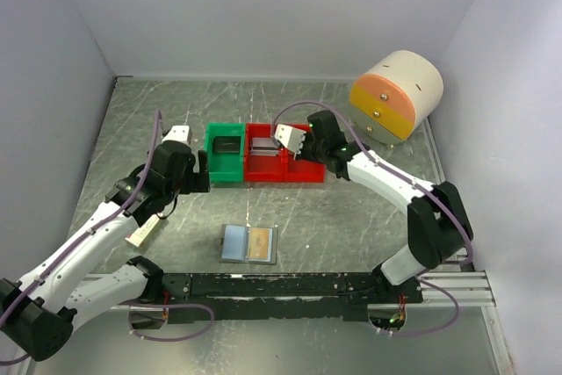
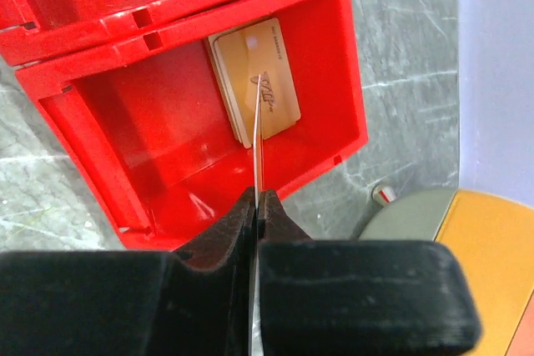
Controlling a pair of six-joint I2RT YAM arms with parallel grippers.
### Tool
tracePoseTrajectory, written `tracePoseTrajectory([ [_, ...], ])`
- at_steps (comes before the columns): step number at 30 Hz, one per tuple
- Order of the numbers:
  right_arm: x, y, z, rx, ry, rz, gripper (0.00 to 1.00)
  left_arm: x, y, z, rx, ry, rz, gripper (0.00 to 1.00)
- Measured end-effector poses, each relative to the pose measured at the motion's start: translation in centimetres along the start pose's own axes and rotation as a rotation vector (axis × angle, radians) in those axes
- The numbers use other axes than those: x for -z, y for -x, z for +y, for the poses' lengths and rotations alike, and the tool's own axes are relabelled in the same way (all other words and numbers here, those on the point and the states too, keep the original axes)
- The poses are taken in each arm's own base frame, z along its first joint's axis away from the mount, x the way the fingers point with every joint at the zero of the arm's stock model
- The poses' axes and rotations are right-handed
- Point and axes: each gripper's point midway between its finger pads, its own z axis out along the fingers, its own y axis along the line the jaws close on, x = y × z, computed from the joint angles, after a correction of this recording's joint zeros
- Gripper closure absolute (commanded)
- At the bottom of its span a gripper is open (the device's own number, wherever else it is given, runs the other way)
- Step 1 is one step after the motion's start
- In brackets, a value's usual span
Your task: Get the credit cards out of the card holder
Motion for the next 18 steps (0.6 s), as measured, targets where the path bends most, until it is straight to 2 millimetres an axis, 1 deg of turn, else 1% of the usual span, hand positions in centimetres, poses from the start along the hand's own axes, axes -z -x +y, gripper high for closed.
tracePoseTrajectory([
  [2,-0.9,0.0,0.1,0.019,0.008,0.01,1.0,0.2,0.2,0.1,0.009,0.002,-0.012,0.0],
  [5,-2.0,0.5,-0.7,0.033,-0.009,0.015,1.0,0.8,0.7,0.4,0.026,0.001,-0.039,0.0],
  [10,-2.7,1.2,-1.5,0.054,-0.047,0.004,1.0,1.3,1.3,0.7,0.044,0.009,-0.07,0.0],
  [18,-4.2,0.8,-0.8,0.065,-0.038,0.027,1.0,1.3,1.5,1.0,0.056,0.026,-0.08,0.0],
])
